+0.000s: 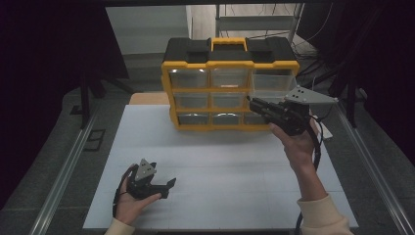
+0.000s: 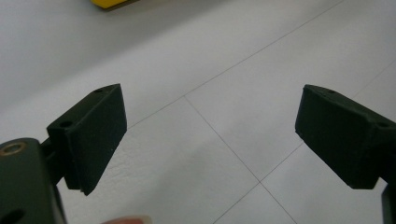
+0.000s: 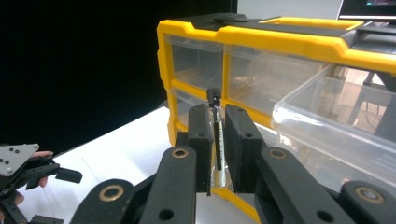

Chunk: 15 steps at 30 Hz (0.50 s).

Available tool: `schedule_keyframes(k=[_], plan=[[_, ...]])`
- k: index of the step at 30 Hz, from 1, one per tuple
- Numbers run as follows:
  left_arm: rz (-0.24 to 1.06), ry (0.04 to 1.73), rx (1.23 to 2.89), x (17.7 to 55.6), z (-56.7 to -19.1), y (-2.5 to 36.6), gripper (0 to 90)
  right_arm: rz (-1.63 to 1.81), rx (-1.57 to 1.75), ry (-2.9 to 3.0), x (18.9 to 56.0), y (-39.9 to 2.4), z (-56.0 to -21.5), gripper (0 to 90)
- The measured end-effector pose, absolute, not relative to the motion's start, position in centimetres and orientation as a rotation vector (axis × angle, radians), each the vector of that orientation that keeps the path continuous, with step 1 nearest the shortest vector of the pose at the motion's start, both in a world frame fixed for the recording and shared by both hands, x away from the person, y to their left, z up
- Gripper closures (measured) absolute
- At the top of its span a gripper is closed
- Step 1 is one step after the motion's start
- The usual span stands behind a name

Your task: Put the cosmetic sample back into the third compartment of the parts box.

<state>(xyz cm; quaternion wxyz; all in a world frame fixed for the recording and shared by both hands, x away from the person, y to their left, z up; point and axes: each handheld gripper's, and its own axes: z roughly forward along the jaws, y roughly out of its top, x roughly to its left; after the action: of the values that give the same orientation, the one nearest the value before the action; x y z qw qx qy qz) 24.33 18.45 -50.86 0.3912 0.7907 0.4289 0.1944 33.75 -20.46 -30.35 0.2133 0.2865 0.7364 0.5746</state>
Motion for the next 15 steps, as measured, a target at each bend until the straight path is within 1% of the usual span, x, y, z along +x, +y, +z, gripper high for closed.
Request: schedule_keyframes(k=[6,15], plan=[[0.494,1.090,2.008,24.3,-50.9,18.5,9.5,1.581,0.797,2.027,33.9,-20.7,-29.8,81.6],[0.494,1.093,2.004,24.3,-50.9,18.6,9.6,1.578,0.807,1.982,34.5,-21.3,-27.8,81.6]])
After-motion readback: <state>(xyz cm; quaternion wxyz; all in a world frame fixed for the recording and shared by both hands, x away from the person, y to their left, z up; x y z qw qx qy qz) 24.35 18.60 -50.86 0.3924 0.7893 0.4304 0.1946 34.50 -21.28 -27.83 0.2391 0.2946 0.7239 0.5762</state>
